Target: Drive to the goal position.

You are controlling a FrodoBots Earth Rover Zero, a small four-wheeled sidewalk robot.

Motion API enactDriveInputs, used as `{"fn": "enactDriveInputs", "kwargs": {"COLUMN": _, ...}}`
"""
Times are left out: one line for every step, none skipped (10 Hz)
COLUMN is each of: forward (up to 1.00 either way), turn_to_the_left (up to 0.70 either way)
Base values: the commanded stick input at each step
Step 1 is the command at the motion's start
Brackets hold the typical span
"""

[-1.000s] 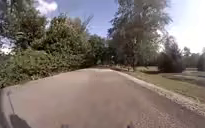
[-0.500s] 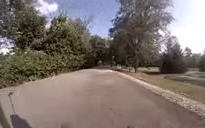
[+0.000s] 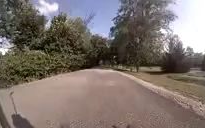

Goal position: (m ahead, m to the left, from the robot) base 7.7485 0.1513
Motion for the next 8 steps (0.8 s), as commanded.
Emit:
{"fn": "enactDriveInputs", "kwargs": {"forward": 0.70, "turn_to_the_left": 0.00}}
{"fn": "enactDriveInputs", "kwargs": {"forward": 0.70, "turn_to_the_left": 0.00}}
{"fn": "enactDriveInputs", "kwargs": {"forward": 0.70, "turn_to_the_left": 0.00}}
{"fn": "enactDriveInputs", "kwargs": {"forward": 0.70, "turn_to_the_left": 0.00}}
{"fn": "enactDriveInputs", "kwargs": {"forward": 0.70, "turn_to_the_left": 0.00}}
{"fn": "enactDriveInputs", "kwargs": {"forward": 0.70, "turn_to_the_left": 0.00}}
{"fn": "enactDriveInputs", "kwargs": {"forward": 0.70, "turn_to_the_left": 0.00}}
{"fn": "enactDriveInputs", "kwargs": {"forward": 0.70, "turn_to_the_left": 0.00}}
